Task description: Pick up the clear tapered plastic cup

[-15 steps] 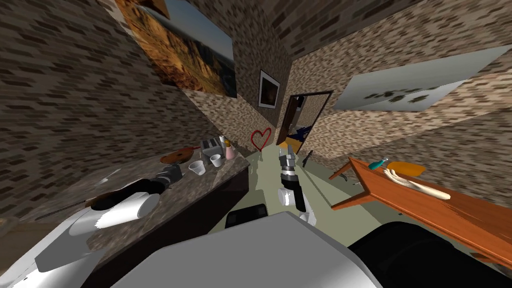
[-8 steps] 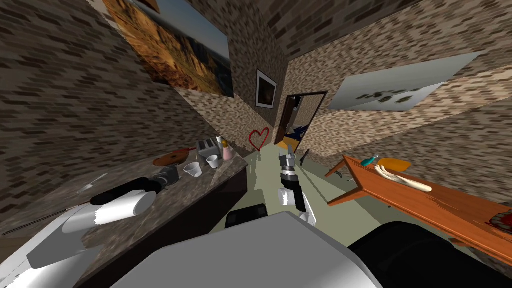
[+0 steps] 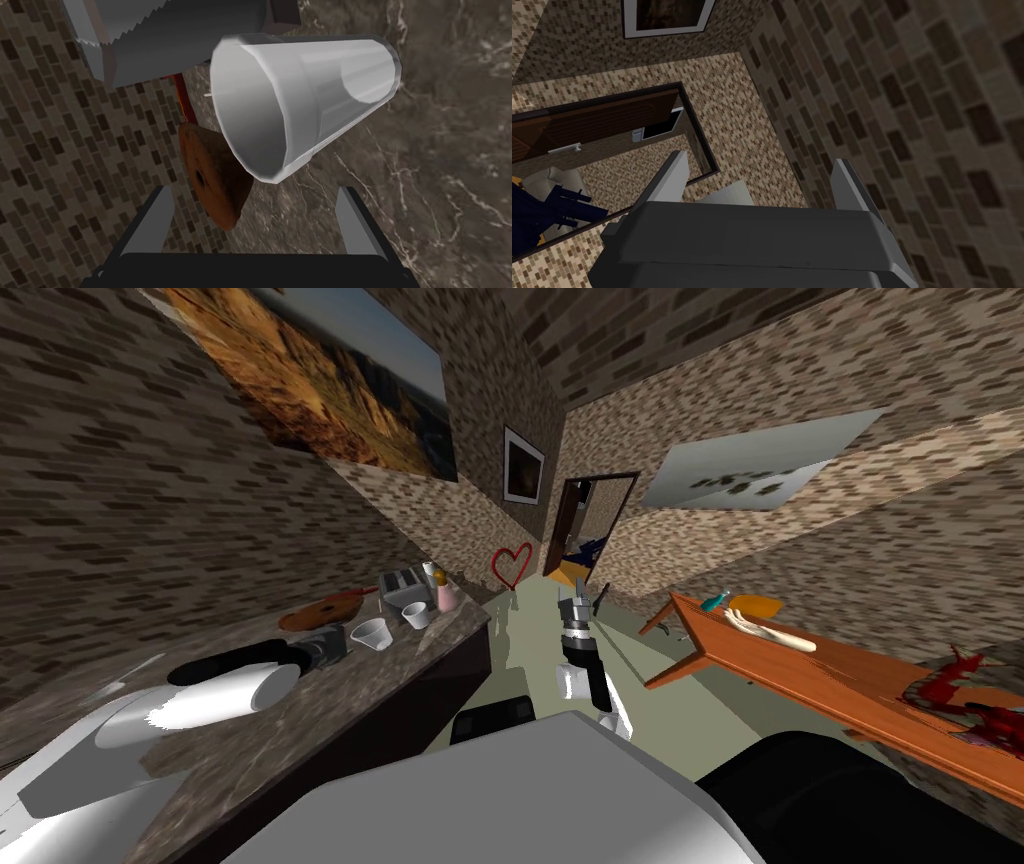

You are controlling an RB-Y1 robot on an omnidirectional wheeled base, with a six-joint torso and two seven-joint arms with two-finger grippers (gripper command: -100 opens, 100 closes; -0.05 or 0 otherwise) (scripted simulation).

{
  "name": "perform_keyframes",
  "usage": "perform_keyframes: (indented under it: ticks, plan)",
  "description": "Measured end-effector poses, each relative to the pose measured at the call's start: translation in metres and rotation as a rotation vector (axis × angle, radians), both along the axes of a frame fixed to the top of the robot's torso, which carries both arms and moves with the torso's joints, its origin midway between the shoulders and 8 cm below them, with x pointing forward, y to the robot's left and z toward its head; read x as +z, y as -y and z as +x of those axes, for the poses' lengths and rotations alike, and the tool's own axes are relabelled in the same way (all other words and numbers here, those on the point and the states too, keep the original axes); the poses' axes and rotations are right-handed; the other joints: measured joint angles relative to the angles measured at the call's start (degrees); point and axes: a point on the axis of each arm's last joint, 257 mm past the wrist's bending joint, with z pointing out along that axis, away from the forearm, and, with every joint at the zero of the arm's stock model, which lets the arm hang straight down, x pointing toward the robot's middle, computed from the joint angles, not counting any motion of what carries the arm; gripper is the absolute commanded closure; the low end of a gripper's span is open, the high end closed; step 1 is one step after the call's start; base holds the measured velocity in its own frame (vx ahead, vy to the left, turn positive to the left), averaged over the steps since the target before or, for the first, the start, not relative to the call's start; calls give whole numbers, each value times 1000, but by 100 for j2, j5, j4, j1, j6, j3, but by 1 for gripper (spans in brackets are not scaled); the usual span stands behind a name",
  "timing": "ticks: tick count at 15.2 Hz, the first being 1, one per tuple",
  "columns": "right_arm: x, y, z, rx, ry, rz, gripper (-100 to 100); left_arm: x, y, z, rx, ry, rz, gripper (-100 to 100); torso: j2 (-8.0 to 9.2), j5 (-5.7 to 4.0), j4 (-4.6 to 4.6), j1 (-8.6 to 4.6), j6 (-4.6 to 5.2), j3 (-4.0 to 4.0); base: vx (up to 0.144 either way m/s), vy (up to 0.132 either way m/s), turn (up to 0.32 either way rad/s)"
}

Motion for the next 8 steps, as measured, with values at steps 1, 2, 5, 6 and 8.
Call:
perform_keyframes:
  ticks: [1,2,5,6,8]
  plan:
    - [0,0,0,0,0,0,0,-3,-2,-1,7,-17,-4,-100,1,0,0,0,-2,0,0,0,0]
    - [0,0,0,0,0,0,0,-5,-3,-4,12,-32,-7,-100,3,0,0,2,-4,1,5,-10,-114]
    - [0,0,0,0,0,0,0,-10,-11,-11,37,-79,-21,-100,3,0,1,1,-2,2,7,-6,-71]
    - [0,0,0,0,0,0,0,-12,-12,-14,42,-93,-25,-100,4,0,1,2,-4,2,10,-9,-140]
    - [0,0,0,0,0,0,0,-12,-18,-18,60,-121,-34,-100,1,0,0,1,0,1,12,-5,-96]
